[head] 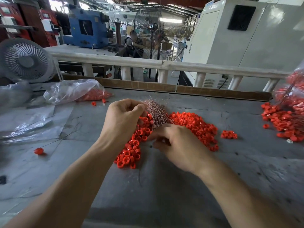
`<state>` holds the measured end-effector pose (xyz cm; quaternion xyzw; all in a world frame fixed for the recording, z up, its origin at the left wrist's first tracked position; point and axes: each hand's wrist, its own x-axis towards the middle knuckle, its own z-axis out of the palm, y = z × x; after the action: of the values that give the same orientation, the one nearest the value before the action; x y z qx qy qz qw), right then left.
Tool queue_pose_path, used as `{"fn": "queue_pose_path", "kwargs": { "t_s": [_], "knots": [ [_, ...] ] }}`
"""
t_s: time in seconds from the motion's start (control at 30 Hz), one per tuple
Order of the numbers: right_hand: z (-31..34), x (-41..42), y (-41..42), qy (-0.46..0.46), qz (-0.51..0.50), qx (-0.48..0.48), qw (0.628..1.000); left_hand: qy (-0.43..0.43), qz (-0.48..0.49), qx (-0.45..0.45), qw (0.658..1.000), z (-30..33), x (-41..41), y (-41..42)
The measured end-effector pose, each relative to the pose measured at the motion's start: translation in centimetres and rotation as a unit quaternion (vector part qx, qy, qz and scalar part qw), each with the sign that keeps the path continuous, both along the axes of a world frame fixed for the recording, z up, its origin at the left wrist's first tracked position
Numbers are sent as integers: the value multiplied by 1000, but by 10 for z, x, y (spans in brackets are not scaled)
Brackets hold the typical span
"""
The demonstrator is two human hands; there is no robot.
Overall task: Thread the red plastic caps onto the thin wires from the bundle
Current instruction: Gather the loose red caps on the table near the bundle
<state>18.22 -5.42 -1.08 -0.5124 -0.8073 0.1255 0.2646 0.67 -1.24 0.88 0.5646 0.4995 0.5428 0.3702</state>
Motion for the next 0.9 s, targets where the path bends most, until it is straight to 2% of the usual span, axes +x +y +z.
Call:
{"fn": "queue_pose_path", "kwargs": {
  "t_s": [0.2,0.43,0.6,0.7,0.8,0.9],
  "knots": [
    [-6,-9,-1,-93,25,31,995,16,-10,8,1000,-1,2,-1],
    [-9,-12,4,-116,36,29,992,20,-19,11,1000,-2,2,-2],
    [-8,-11,4,-105,49,27,993,24,-18,15,999,-2,3,-1],
    [-5,-5,4,-58,48,25,997,30,-22,16,999,-2,2,-1],
    [-1,5,7,-20,-7,61,998,74,-39,9,996,-3,3,-1],
    [2,17,11,17,-110,120,987,145,-62,2,988,-6,5,-2]
  ]
}}
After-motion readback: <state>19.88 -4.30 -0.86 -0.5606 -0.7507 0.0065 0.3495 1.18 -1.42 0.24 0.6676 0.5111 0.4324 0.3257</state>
